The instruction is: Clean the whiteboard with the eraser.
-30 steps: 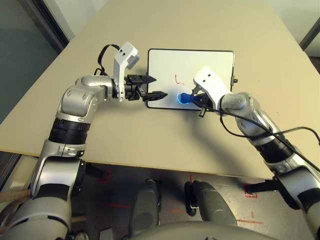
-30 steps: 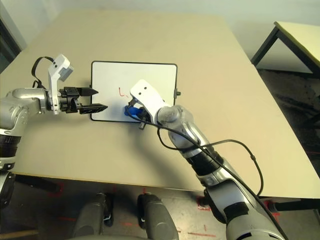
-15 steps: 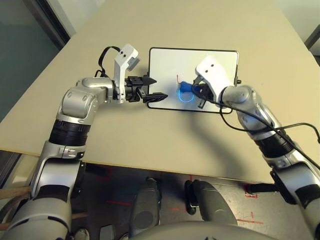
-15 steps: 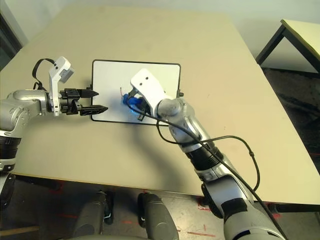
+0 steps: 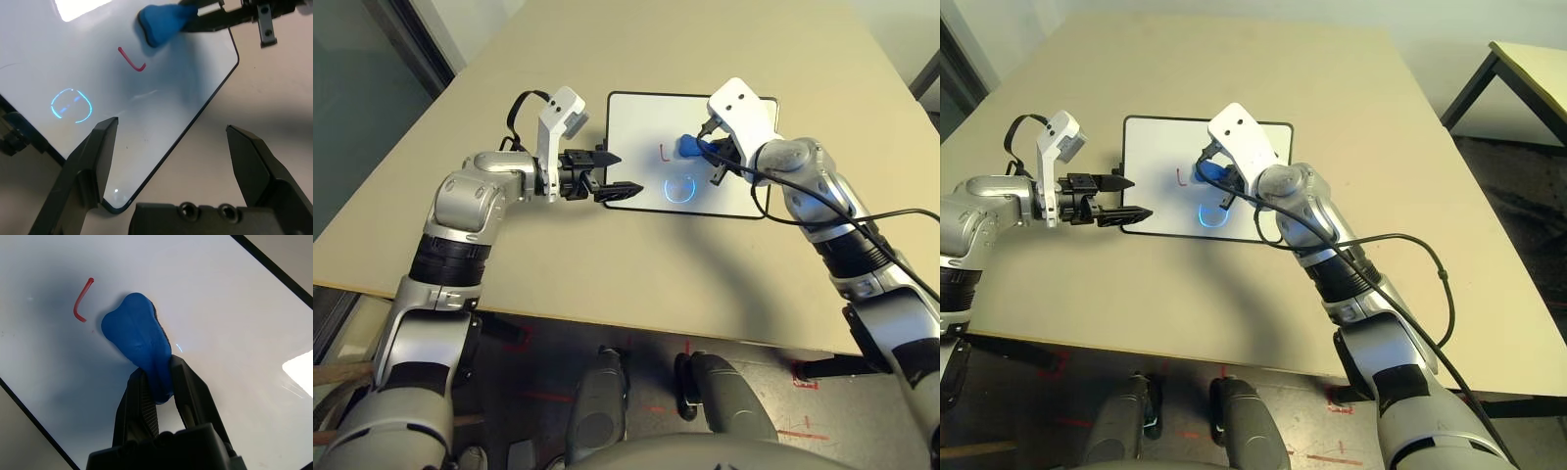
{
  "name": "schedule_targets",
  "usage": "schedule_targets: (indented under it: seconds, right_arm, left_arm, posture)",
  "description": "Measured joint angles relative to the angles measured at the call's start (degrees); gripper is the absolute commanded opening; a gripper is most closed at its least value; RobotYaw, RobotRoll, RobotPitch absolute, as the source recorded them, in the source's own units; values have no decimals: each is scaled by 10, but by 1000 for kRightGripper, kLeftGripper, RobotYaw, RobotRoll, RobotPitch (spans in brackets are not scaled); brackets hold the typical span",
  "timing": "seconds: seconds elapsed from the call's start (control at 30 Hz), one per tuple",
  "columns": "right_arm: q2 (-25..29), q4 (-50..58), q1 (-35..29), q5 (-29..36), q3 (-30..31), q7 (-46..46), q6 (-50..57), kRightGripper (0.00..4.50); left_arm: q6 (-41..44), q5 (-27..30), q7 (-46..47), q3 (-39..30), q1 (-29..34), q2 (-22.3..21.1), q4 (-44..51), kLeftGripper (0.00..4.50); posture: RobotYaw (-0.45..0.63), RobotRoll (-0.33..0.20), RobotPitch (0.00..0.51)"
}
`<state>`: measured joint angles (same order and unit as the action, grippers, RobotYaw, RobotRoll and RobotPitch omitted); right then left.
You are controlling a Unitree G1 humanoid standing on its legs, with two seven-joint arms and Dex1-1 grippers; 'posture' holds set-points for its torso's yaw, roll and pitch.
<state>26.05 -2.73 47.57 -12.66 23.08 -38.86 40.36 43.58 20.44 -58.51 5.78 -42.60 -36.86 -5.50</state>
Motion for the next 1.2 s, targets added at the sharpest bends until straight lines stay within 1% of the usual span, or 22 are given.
schedule_targets:
  seconds: [0.17, 0.27, 0.37, 0.43, 0.53, 0.6, 0.7, 0.87, 0.97, 1.07, 1.13, 1.2]
  right_arm:
    - [4, 69, -56, -5, 27, -20, 20, 567]
    - [5, 75, -62, -7, 33, -26, 25, 567]
    - [-6, 52, -42, -6, 31, -25, 20, 567]
    - [-19, 17, -9, -6, 26, -16, 10, 567]
    - [-30, -26, 33, -7, 2, 4, -6, 567]
    - [-33, -36, 41, -7, -4, 9, -12, 567]
    - [-34, -20, 23, -7, -1, 4, -17, 567]
    - [-24, 59, -45, -8, 33, -30, 3, 567]
    - [-20, 72, -57, -8, 44, -42, 13, 567]
    - [-26, 47, -35, -8, 44, -43, 10, 567]
    - [-36, 1, 6, -8, 37, -32, -3, 567]
    - [-40, -51, 53, -8, 15, -8, -21, 567]
  left_arm:
    - [0, 0, -1, 0, 0, 0, 0, 4500]
    - [0, 0, -1, 0, 0, 0, 0, 4500]
    - [0, 0, -1, 0, 0, -1, 0, 4500]
    - [0, 0, -1, 0, 0, 0, 0, 4500]
    - [0, 0, -1, 1, 0, 0, 0, 4500]
    - [0, 0, -1, 1, 0, 0, 0, 4500]
    - [0, 0, 1, 1, 0, 0, 0, 4500]
    - [1, 0, 3, 0, 2, -2, 1, 4500]
    - [1, 1, 3, 0, 2, -2, 2, 4500]
    - [2, 1, 4, 0, 2, -2, 3, 4500]
    - [2, 1, 5, 0, 2, -2, 4, 4500]
    - [2, 1, 5, 0, 2, -1, 5, 4500]
  posture:
    - [-14, 0, 162]
    - [-15, 0, 162]
    - [-14, 0, 158]
    - [-14, 0, 158]
    - [-12, 0, 156]
    - [-2, 0, 152]
    - [2, 0, 152]
    - [3, 0, 151]
    - [2, 0, 148]
    - [-1, 0, 148]
    - [-2, 0, 147]
    - [-3, 0, 147]
